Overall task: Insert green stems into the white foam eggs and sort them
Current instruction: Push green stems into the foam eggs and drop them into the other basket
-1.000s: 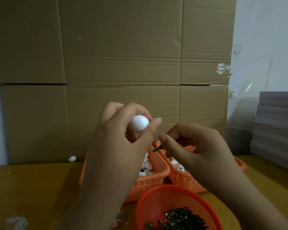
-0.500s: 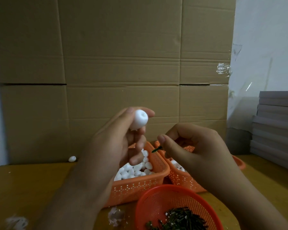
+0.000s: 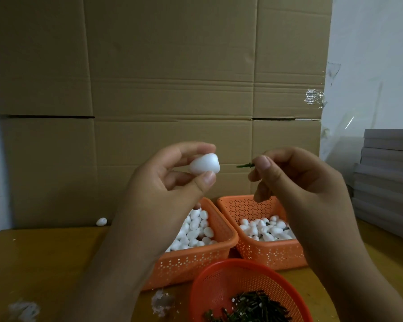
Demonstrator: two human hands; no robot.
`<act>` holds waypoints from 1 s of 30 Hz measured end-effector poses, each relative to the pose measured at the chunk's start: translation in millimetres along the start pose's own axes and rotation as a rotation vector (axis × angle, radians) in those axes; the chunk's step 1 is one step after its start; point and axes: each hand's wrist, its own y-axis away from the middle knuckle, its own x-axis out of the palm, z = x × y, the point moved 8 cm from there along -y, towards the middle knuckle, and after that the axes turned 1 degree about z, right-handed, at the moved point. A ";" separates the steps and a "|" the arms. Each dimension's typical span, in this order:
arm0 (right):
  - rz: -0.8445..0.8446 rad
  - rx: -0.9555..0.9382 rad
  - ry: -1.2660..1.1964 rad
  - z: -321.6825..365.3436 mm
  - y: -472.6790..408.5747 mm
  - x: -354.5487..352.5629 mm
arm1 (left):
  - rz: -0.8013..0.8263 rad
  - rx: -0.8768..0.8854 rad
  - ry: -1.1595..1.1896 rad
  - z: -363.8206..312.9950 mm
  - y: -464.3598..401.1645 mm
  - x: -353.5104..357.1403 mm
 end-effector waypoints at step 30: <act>0.123 0.170 -0.129 -11.8 2.6 14.1 | -0.029 0.049 -0.142 -8.1 4.5 10.1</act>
